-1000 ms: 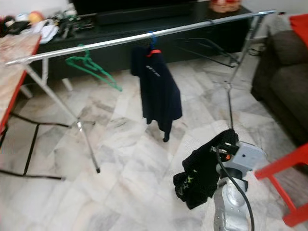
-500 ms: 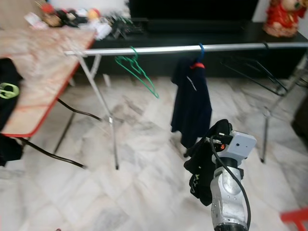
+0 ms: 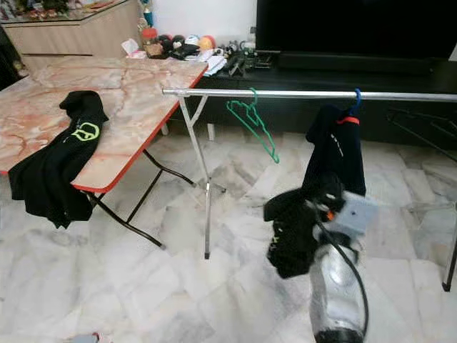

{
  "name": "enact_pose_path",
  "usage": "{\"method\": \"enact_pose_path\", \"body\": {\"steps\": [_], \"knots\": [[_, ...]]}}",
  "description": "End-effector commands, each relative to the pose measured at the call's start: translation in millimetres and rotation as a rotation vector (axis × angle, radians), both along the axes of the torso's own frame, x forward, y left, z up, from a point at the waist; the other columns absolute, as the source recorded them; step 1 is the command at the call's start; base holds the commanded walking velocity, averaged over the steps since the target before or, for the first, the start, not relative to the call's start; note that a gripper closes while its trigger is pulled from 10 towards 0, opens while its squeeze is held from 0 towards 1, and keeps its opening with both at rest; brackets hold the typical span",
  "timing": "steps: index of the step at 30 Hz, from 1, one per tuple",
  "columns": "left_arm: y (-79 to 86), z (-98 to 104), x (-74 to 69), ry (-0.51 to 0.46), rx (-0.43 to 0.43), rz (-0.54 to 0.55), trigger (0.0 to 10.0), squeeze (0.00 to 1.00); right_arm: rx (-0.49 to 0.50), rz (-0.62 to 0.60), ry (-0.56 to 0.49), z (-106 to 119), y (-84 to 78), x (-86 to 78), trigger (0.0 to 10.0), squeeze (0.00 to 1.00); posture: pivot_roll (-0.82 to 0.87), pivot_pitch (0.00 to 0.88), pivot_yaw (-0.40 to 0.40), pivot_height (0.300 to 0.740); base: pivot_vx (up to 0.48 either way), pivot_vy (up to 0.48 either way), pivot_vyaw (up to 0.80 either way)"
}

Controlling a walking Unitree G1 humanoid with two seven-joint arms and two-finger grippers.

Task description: Hang hanger

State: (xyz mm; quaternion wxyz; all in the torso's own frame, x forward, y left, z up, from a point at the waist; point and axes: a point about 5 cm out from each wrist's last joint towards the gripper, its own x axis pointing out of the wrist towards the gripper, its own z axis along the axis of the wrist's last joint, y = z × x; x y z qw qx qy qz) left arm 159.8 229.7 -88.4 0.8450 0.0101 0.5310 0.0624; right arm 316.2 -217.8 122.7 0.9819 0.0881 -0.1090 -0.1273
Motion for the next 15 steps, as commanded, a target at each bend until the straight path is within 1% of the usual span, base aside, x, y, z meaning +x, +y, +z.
{"method": "enact_pose_path", "body": {"steps": [1,8,11,13,15], "knots": [[6.2,-1.8,-8.1,0.030,0.020,-0.009,10.0,0.00,-0.006,0.013,-0.039,6.7,7.0,1.3,10.0,0.00,-0.03,0.090,0.064,0.740,0.000,0.480,0.00],[8.0,-3.8,-14.8,0.058,0.031,-0.044,10.0,0.00,-0.017,0.007,-0.032,3.2,9.1,-0.5,10.0,0.00,-0.03,0.092,0.085,0.740,0.000,0.480,0.00],[8.7,-3.6,-14.8,0.059,0.032,-0.047,10.0,0.00,-0.019,0.004,-0.033,3.2,9.5,-1.2,10.0,0.00,-0.03,0.087,0.088,0.740,0.000,0.480,0.00],[11.0,-1.9,-11.9,0.059,0.047,-0.079,10.0,0.00,-0.021,0.001,-0.030,3.2,10.7,-1.3,10.0,0.00,-0.03,0.089,0.086,0.740,0.000,0.480,0.00],[12.3,-0.8,-10.0,0.055,0.053,-0.087,10.0,0.00,-0.021,0.002,-0.025,2.4,11.5,-1.0,10.0,0.00,-0.03,0.091,0.083,0.740,0.000,0.480,0.00]]}}
